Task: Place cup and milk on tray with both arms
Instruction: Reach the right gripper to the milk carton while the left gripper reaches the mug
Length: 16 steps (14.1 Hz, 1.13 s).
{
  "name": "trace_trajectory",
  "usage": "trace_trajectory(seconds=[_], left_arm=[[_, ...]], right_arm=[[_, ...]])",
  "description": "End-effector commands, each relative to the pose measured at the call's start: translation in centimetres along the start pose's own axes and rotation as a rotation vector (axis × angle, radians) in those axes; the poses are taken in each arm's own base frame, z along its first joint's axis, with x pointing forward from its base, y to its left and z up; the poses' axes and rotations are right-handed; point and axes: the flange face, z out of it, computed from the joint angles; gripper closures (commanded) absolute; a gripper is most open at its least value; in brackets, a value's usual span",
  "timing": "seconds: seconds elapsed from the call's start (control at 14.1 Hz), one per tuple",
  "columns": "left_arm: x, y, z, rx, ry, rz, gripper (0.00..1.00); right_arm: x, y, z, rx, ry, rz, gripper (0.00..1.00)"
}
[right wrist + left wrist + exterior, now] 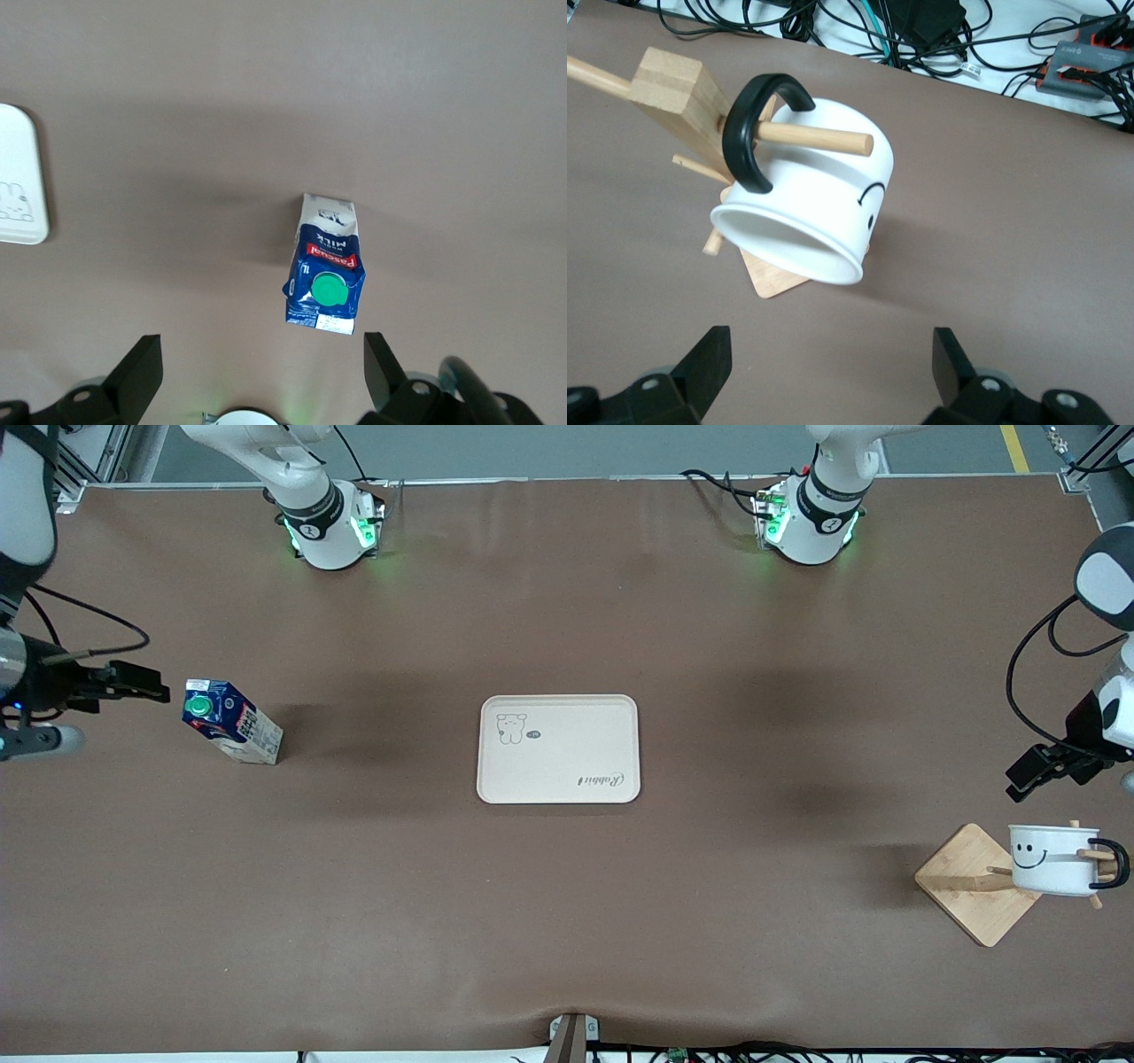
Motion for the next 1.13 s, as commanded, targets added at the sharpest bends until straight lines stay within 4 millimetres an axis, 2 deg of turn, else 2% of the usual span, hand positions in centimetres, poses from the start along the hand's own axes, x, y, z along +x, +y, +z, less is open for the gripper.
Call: trace_trajectory(seconds=[0.0,0.14,0.28,0.5,0.71,0.85,1.06], left_arm=[[0.4,0.1,1.2,-0.009,0.057,-0.007,0.0],[0.6,0.1,2.8,-0.017,0.084,-0.036,0.0],[0.7,0.3,4.5,-0.025,0.109,-0.059,0.03],[0.8,0.3,5.9,-0.031,0.123,-0.061,0.25],[1.0,0.6,6.3,-0.036,0.131,-0.06,0.42],[1.0,0.8,6.6,-0.038,0.137,-0.055,0.55],[0.9,0.9,7.0,-0.038,0.134,-0.052,0.76]], right_arm=[[0.4,2.7,3.2,0.017,-0.061,0.041,0.0],[0.4,2.9,4.8,0.023,-0.086,0.056,0.0],[0.4,4.3,7.6,0.024,-0.088,0.123,0.0],[-0.2,4.0,10.1,0.019,-0.094,0.123,0.0],[-1.5,3.7,12.9,0.011,-0.056,0.12,0.0],[-1.7,3.8,13.4,0.004,-0.067,0.129,0.0],[-1.7,4.0,13.9,-0.046,-0.082,0.242,0.0]])
